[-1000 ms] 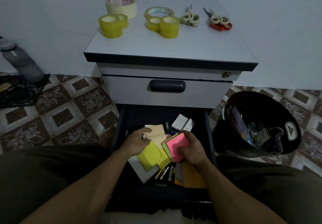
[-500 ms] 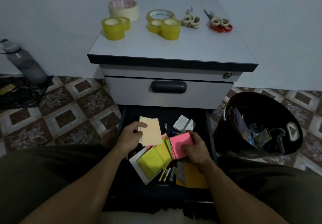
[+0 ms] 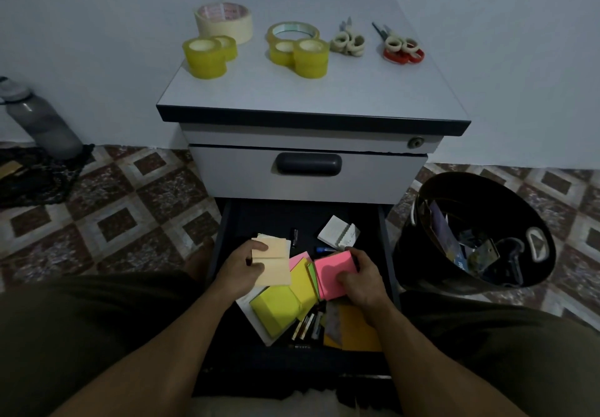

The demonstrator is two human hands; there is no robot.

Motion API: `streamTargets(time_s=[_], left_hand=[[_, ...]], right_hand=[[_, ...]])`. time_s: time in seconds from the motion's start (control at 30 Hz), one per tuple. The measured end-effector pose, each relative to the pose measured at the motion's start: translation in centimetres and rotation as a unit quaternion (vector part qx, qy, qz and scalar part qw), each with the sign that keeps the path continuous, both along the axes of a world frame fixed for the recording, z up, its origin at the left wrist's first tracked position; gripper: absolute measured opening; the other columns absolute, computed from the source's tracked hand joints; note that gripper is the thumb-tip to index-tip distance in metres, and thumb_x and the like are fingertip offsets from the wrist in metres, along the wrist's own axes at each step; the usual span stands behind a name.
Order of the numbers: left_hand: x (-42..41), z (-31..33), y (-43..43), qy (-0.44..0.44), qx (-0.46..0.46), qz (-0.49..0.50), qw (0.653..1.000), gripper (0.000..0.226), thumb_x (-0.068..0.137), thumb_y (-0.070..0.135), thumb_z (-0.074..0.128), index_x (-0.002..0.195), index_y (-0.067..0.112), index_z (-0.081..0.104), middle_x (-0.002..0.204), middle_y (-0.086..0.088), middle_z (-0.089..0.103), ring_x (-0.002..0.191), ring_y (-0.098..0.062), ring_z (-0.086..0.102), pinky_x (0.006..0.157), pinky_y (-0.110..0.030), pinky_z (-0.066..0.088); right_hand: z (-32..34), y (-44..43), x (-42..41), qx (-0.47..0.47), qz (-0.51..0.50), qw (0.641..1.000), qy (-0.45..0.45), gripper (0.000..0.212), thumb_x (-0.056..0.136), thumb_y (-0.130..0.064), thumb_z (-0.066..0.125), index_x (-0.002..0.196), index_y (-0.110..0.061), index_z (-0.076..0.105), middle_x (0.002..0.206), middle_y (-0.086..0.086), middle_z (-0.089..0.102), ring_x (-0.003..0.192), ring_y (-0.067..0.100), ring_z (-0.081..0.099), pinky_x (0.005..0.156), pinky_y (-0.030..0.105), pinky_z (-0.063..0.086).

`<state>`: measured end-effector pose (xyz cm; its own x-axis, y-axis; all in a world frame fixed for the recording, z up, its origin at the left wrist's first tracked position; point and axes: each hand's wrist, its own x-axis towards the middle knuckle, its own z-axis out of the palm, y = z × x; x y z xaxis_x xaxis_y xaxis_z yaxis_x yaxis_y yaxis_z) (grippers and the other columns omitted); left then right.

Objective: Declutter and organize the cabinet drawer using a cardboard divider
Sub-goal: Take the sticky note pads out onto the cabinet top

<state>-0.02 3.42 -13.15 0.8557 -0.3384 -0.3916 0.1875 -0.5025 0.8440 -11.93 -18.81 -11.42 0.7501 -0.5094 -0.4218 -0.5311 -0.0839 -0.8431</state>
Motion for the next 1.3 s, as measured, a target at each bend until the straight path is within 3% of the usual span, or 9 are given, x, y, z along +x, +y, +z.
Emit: streamTargets(time_s=[0.13, 0.27, 0.4, 0.5, 0.63, 0.8, 0.93, 1.2, 1.3], left_hand=[[-0.1, 0.1, -0.3, 0.025, -0.017, -0.030, 0.999, 0.048, 0.089, -0.009, 0.057, 0.128, 0.020, 0.054, 0.116, -0.009, 0.055, 0.098, -0.022, 0.056, 0.058, -0.016, 0.045], [0.1, 0.1, -0.4, 0.027, -0.033, -0.027, 0.999, 0.047, 0.091, -0.009, 0.053, 0.124, 0.024, 0.057, 0.125, -0.010, 0.055, 0.112, -0.025, 0.055, 0.075, -0.025, 0.050], [0.7, 0.4, -1.3, 0.028, -0.031, -0.057, 0.998, 0.048, 0.089, -0.011, 0.051, 0.119, 0.026, 0.060, 0.124, -0.008, 0.059, 0.111, -0.025, 0.058, 0.078, -0.026, 0.048], [0.8, 0.4, -2.0, 0.037, 0.011, -0.124, 0.992, 0.050, 0.090, -0.007, 0.052, 0.121, 0.032, 0.060, 0.116, -0.002, 0.061, 0.094, -0.022, 0.061, 0.074, -0.027, 0.047], [0.4, 0.0, -2.2, 0.047, 0.040, -0.154, 0.986, 0.051, 0.089, -0.003, 0.054, 0.124, 0.033, 0.058, 0.099, -0.004, 0.062, 0.061, -0.013, 0.053, 0.052, -0.022, 0.043], [0.5, -0.3, -2.0, 0.039, 0.018, -0.149, 0.988, 0.050, 0.085, -0.007, 0.061, 0.114, 0.034, 0.063, 0.109, -0.001, 0.061, 0.086, -0.015, 0.062, 0.068, -0.025, 0.050], [0.8, -0.5, -1.9, 0.054, 0.003, -0.141, 0.988, 0.052, 0.080, -0.009, 0.063, 0.102, 0.039, 0.066, 0.112, -0.007, 0.064, 0.099, -0.024, 0.064, 0.072, -0.031, 0.053], [0.9, -0.9, -2.0, 0.055, 0.015, -0.164, 0.985, 0.046, 0.082, -0.012, 0.058, 0.091, 0.030, 0.070, 0.106, -0.004, 0.067, 0.093, -0.019, 0.061, 0.070, -0.025, 0.046], [1.0, -0.7, -1.9, 0.061, 0.019, -0.157, 0.986, 0.045, 0.082, -0.014, 0.054, 0.088, 0.028, 0.070, 0.105, -0.004, 0.065, 0.088, -0.017, 0.057, 0.064, -0.022, 0.042]], right_hand=[[-0.1, -0.1, 0.0, 0.000, -0.005, 1.000, 0.003, 0.060, 0.084, 0.005, 0.054, 0.140, -0.016, 0.047, 0.118, 0.006, 0.060, 0.104, 0.024, 0.061, 0.083, 0.039, 0.056], [0.2, 0.0, -0.1, -0.002, -0.004, 1.000, -0.001, 0.059, 0.084, 0.006, 0.053, 0.139, -0.017, 0.047, 0.117, 0.004, 0.059, 0.104, 0.023, 0.060, 0.083, 0.038, 0.056], [0.4, -0.2, 0.0, -0.002, -0.018, 1.000, -0.013, 0.059, 0.084, 0.007, 0.052, 0.139, -0.014, 0.048, 0.112, 0.002, 0.059, 0.101, 0.021, 0.059, 0.078, 0.033, 0.054], [0.5, -0.3, -0.3, 0.014, -0.034, 0.999, -0.020, 0.057, 0.085, 0.009, 0.051, 0.138, -0.013, 0.049, 0.107, -0.001, 0.058, 0.095, 0.016, 0.058, 0.068, 0.025, 0.051], [0.4, -0.3, -0.3, 0.030, -0.044, 0.998, -0.022, 0.055, 0.086, 0.010, 0.051, 0.136, -0.014, 0.050, 0.108, -0.001, 0.060, 0.090, 0.006, 0.057, 0.065, 0.023, 0.051], [0.5, -0.4, -0.3, 0.034, -0.047, 0.998, -0.025, 0.054, 0.086, 0.010, 0.050, 0.135, -0.013, 0.050, 0.102, -0.007, 0.058, 0.090, 0.006, 0.057, 0.065, 0.022, 0.050], [0.5, -0.4, -0.3, 0.032, -0.048, 0.998, -0.026, 0.054, 0.085, 0.009, 0.050, 0.133, -0.015, 0.052, 0.113, 0.003, 0.062, 0.095, 0.013, 0.060, 0.074, 0.031, 0.055], [1.3, -0.3, -0.4, 0.032, -0.053, 0.997, -0.042, 0.052, 0.087, 0.012, 0.045, 0.132, -0.014, 0.052, 0.105, -0.003, 0.061, 0.089, 0.005, 0.057, 0.060, 0.016, 0.047], [1.3, -0.4, -0.2, 0.034, -0.048, 0.997, -0.043, 0.057, 0.087, 0.013, 0.043, 0.138, -0.011, 0.048, 0.112, 0.003, 0.060, 0.098, 0.017, 0.059, 0.069, 0.025, 0.053]])
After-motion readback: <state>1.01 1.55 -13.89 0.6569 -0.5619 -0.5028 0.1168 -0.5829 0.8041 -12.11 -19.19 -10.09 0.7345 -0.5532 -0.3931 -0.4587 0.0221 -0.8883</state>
